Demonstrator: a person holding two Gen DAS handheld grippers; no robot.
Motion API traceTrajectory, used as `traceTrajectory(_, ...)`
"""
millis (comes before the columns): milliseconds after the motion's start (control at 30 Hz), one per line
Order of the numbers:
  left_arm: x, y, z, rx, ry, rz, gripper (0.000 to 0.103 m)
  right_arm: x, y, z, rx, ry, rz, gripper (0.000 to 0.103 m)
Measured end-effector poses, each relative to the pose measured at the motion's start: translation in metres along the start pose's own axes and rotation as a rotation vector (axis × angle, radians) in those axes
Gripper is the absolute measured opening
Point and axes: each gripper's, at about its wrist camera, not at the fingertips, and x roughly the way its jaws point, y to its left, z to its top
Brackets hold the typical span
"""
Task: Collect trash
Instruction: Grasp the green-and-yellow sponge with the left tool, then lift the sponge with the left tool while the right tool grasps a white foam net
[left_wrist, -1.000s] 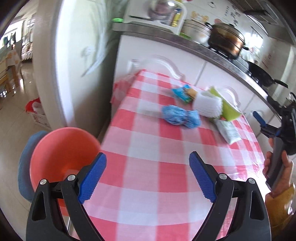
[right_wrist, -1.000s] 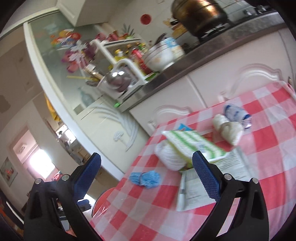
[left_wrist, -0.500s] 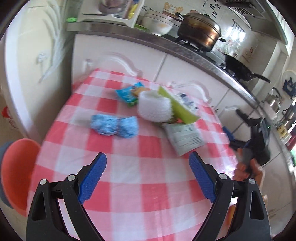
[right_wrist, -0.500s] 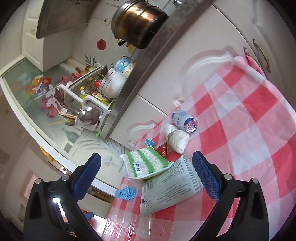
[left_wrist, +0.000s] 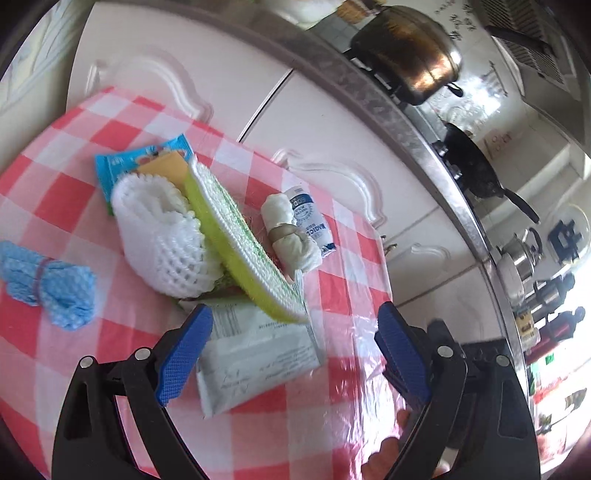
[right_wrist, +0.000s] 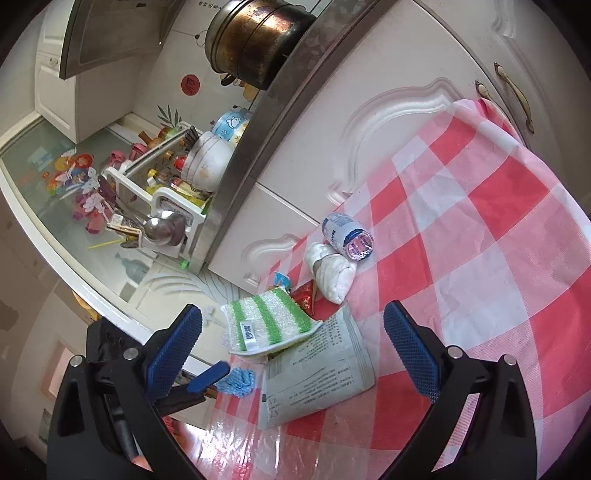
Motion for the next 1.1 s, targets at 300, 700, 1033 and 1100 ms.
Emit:
traceTrajectory(300,0.039,-0.002,0.019,-0.035,0.004,0.065,0.069,0.009,0.009,-0.008,-0.075,0.039,-0.059,0.099)
traceTrajectory(700,0.045,0.001,0.015,-0.020,-0.013,0.129,0.031,0.013,0.013,-0.011,-0.097,0.057,-0.053,0.099)
traceTrajectory(1033,0.000,-0.008,0.006,0.034,-0.060,0.065,0.023,0.017,0.017,-0.014,-0.116,0.071,-0.073,0.099)
traceTrajectory(1100,-0.015,-0.009,0.003,0.046,-0.071,0.047,0.022,0.020,0.020,-0.015,-0.128,0.081,-0.083,0.099)
